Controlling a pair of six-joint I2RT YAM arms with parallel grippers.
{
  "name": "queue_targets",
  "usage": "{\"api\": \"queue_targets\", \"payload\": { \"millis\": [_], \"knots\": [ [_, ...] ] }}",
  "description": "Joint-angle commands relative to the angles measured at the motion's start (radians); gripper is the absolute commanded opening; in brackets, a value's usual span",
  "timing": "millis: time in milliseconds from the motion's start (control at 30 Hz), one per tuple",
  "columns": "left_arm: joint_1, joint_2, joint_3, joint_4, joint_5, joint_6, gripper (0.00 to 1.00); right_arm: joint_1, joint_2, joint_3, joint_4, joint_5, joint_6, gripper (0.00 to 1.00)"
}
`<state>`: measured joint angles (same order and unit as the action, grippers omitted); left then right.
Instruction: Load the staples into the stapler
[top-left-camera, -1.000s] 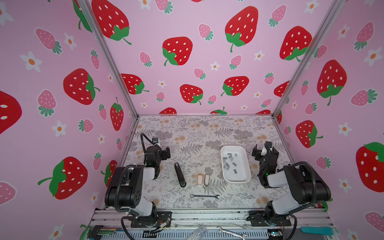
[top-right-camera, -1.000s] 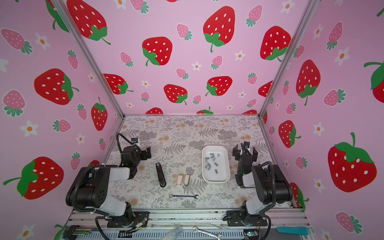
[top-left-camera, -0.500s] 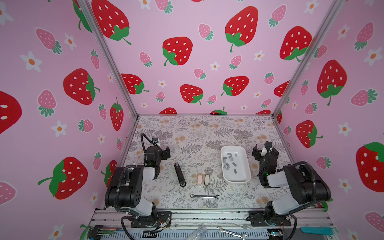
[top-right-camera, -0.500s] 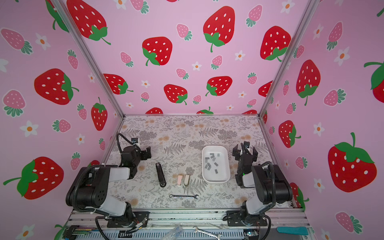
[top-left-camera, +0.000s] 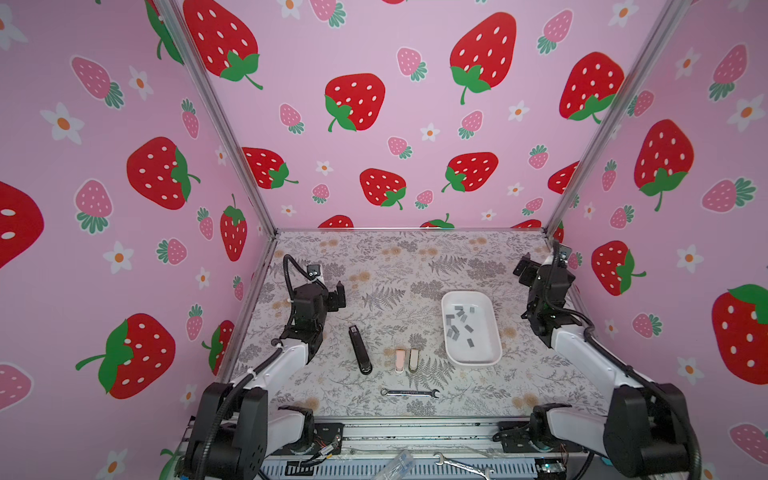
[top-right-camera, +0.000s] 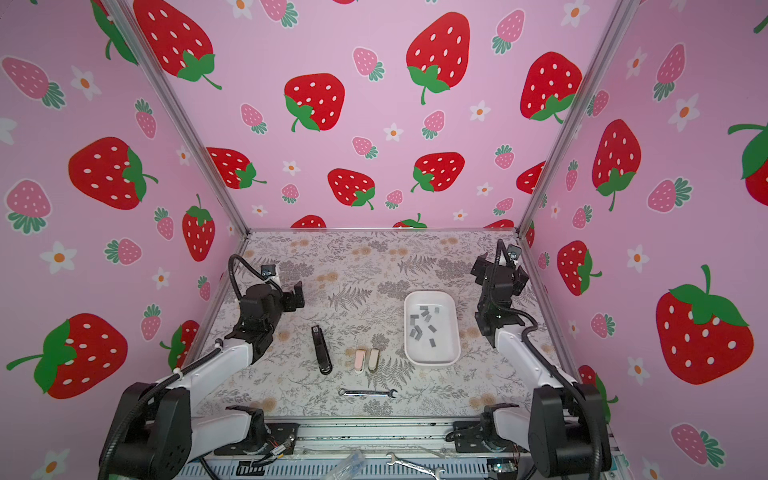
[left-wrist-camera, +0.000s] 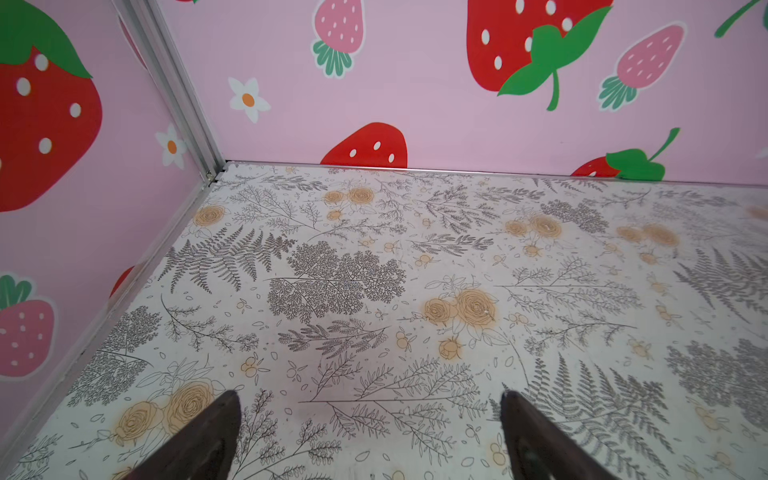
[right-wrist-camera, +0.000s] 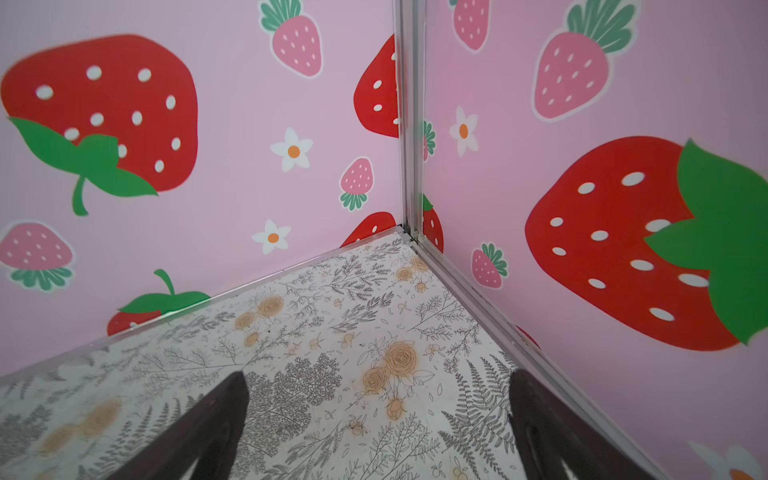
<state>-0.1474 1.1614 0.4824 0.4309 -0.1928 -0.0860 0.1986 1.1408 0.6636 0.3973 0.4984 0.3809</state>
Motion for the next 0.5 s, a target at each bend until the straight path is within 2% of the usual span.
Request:
{"api": "queue_targets", "payload": {
  "millis": [0, 67, 133, 200, 267, 467],
  "knots": [
    [-0.009, -0.103, -0.043, -0.048, 0.02, -0.126, 0.99, 0.004, -0.152, -0.159, -0.166, -0.165, 0.196, 0.99],
    [-0.009, -0.152, -0.037, -0.101, 0.081, -0.155, 0.99, 0.008, -0.285, -0.312, -0.033, -0.239, 0.187, 0.99],
    [-0.009, -0.197, -0.002, -0.21, 0.102, -0.219, 0.99, 0.009, -0.385, -0.413, 0.004, -0.206, 0.173, 0.99],
    [-0.009, -0.231, 0.036, -0.304, 0.121, -0.236, 0.99, 0.008, -0.421, -0.454, 0.007, -0.166, 0.146, 0.99],
    [-0.009, -0.268, 0.056, -0.329, 0.15, -0.241, 0.99, 0.008, -0.409, -0.474, 0.026, -0.134, 0.138, 0.99],
    [-0.007, -0.343, 0.075, -0.341, 0.173, -0.271, 0.99, 0.017, -0.312, -0.45, 0.073, -0.174, 0.128, 0.99]
  ]
}}
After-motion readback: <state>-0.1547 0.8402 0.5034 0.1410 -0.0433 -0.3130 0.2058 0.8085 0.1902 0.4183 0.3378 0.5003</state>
